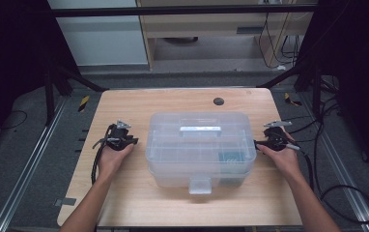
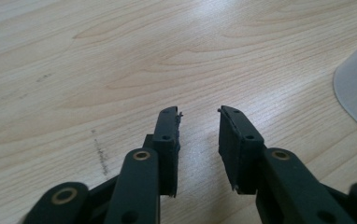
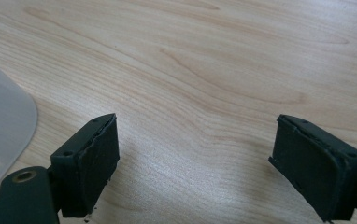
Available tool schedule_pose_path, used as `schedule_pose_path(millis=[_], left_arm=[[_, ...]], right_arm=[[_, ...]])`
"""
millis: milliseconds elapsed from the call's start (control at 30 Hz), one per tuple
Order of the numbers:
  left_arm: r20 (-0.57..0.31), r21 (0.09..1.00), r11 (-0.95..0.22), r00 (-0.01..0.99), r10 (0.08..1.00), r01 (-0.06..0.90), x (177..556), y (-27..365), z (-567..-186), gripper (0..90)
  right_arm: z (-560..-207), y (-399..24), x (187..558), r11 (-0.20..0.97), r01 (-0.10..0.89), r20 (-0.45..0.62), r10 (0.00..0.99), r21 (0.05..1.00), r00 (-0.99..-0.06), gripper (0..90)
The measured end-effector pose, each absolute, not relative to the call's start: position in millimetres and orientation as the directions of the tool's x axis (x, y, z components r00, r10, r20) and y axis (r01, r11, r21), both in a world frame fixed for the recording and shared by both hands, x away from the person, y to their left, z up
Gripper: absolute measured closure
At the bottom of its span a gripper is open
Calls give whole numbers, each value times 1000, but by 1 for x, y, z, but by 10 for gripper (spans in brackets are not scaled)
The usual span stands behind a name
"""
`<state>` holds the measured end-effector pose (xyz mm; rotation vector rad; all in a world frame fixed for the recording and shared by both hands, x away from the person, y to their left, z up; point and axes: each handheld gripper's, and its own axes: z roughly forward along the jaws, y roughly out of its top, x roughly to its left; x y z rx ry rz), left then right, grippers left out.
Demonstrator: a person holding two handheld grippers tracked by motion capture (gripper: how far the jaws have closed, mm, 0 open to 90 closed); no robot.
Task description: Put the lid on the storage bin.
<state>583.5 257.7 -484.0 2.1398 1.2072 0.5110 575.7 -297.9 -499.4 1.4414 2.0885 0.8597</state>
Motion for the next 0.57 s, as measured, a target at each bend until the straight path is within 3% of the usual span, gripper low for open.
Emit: schedule_pose_path(millis=[233,367,500,567], left_arm=[[4,705,-338,473,881,623,583,259,-497,406],[-21,755,-296,472,881,586,581,260,-506,262],[23,727,-307,426,905,613,580,254,-507,100],[18,726,-298,416,909,620,580,254,-507,64]], right_arm=[[-509,-297,573,223,645,0,945,731,-326,121],[-511,-295,573,194,652,4,957,733,-290,55],[-512,-293,574,176,670,1,967,721,-255,3],[-512,-290,573,159,674,1,973,721,-231,3]])
